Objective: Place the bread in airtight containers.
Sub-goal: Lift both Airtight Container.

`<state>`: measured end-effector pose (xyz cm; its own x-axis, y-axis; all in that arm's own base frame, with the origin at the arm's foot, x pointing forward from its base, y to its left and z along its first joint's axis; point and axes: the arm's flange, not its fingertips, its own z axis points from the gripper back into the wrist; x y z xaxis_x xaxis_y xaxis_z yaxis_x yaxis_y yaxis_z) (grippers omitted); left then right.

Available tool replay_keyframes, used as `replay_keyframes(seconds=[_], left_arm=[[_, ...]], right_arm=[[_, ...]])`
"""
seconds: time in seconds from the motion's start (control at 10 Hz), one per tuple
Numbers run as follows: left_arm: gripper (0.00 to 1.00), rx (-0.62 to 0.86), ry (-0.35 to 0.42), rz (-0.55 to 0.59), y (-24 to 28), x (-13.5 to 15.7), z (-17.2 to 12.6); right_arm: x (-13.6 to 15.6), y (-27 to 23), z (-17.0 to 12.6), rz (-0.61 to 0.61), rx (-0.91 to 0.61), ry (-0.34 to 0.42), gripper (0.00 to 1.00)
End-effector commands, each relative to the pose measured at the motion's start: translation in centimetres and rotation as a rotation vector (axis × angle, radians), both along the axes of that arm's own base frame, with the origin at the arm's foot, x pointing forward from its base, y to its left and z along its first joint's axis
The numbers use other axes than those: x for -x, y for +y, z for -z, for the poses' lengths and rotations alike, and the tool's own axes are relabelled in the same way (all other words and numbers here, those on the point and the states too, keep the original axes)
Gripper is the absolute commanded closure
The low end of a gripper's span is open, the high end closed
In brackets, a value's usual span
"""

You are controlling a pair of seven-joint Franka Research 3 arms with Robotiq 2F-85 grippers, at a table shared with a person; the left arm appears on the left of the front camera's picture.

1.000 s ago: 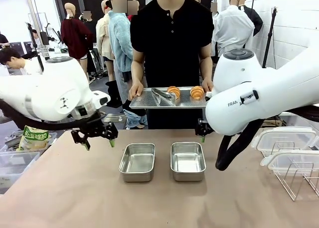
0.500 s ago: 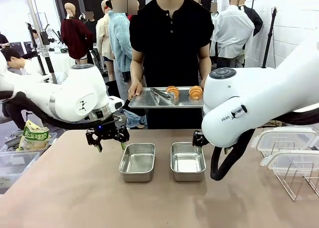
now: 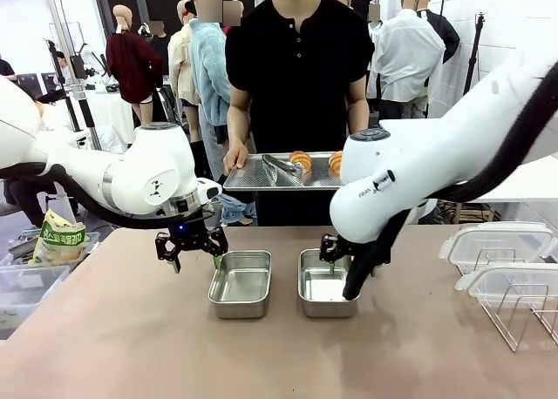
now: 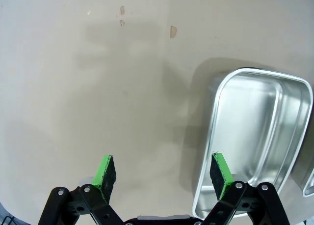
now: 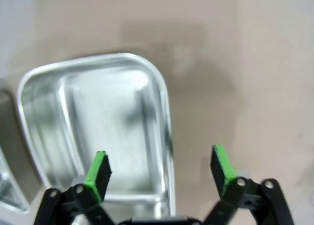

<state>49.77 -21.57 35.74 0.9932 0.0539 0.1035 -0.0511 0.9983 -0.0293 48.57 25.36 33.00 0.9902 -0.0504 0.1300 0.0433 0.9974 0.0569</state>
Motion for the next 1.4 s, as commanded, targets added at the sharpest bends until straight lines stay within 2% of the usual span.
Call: replay_keyframes(seconds=[0.0,0.6,1.3], left_arm=[[0.0,-0.017,0.012,-0.037,-0.4,-1.0,0.5],[0.0,-0.005,0.024,0.015,-2.4,-1.8,1.5],[0.0,-0.003,0.092,0.035,-3.1,-2.5,3.5]], right_arm=[[-1.4,-0.5,-0.4,-0.062,0.021,0.069,0.0],[-1.7,-0.4,0.0,-0.073,0.032,0.08,0.0],[-1.7,-0.3,0.7,-0.088,0.04,0.135,0.0]])
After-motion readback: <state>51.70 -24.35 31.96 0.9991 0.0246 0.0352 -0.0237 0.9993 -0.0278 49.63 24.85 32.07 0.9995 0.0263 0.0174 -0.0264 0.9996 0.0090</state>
